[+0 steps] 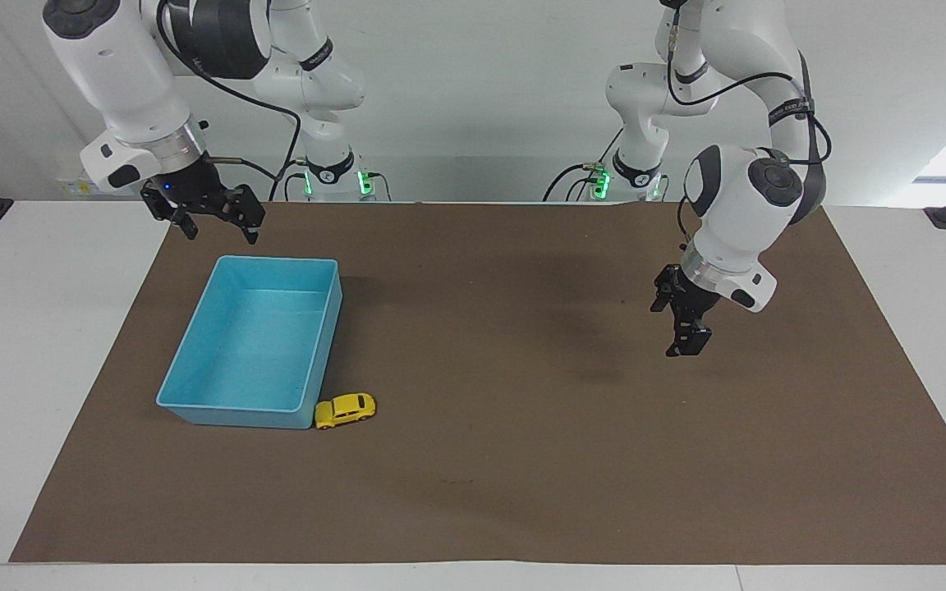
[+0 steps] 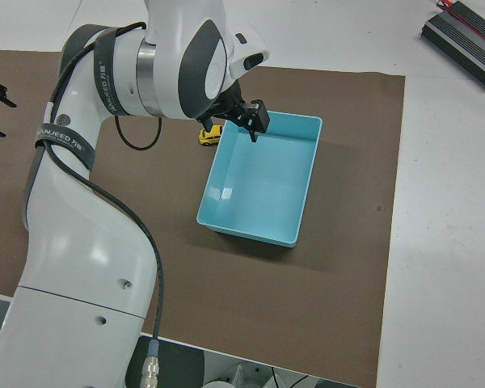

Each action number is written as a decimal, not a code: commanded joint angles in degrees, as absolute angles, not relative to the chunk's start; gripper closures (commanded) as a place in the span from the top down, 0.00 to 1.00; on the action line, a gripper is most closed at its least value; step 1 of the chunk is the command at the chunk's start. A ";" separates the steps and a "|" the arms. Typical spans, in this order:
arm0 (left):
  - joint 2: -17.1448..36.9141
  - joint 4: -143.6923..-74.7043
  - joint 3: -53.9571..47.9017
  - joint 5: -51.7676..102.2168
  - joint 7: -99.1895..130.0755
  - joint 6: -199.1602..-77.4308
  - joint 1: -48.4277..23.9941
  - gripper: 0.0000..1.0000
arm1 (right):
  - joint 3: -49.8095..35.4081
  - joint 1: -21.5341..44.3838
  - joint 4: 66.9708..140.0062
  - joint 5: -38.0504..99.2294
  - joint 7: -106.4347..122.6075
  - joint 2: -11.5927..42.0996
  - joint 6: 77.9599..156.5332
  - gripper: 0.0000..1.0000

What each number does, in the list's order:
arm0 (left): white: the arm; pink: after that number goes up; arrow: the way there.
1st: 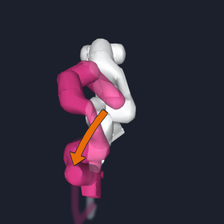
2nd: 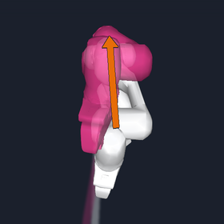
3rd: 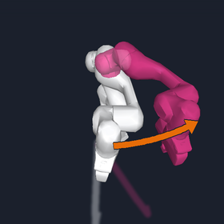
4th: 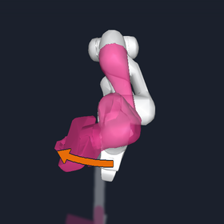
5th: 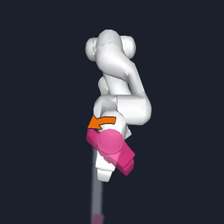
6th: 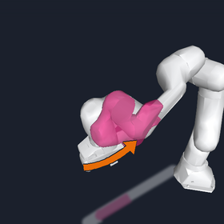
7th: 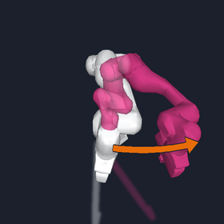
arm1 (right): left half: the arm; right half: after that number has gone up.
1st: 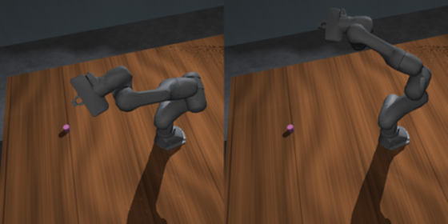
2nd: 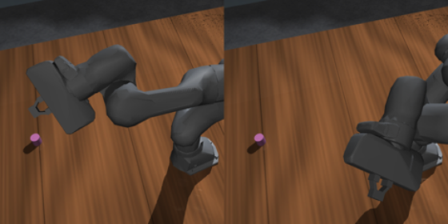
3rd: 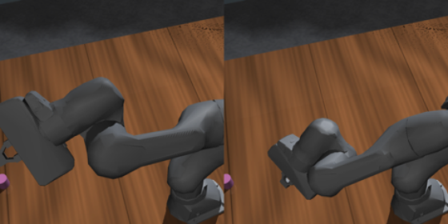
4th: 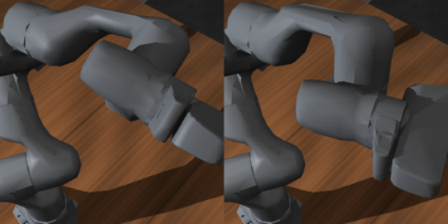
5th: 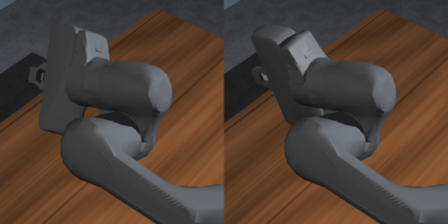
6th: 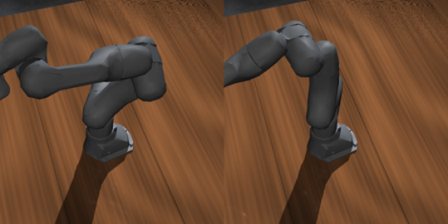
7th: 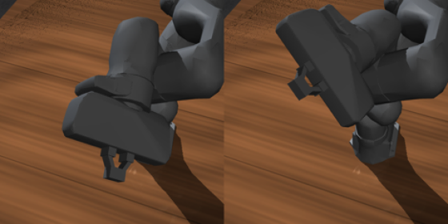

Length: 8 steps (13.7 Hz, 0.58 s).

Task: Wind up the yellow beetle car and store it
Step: 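Raise the left gripper away while the right gripper reaches toward the car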

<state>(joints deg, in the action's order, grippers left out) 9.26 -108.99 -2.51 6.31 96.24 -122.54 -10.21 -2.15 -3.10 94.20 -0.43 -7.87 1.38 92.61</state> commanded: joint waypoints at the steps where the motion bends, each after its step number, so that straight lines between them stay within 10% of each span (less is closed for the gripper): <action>1: 8.79 -106.79 -2.99 5.45 89.50 -120.15 -8.44 1.00 | -2.55 -2.73 93.69 0.44 -11.77 4.47 95.09 1.00; 8: 7.03 -102.22 -2.90 5.36 64.82 -116.72 -4.84 1.00 | -2.55 0.00 93.60 -0.88 -32.40 10.02 99.65 1.00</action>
<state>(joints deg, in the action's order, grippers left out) 7.72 -103.52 -2.21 6.21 71.73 -119.04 -6.99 -2.21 0.30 94.19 -0.47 -27.32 8.69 98.01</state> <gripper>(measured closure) 0.000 0.000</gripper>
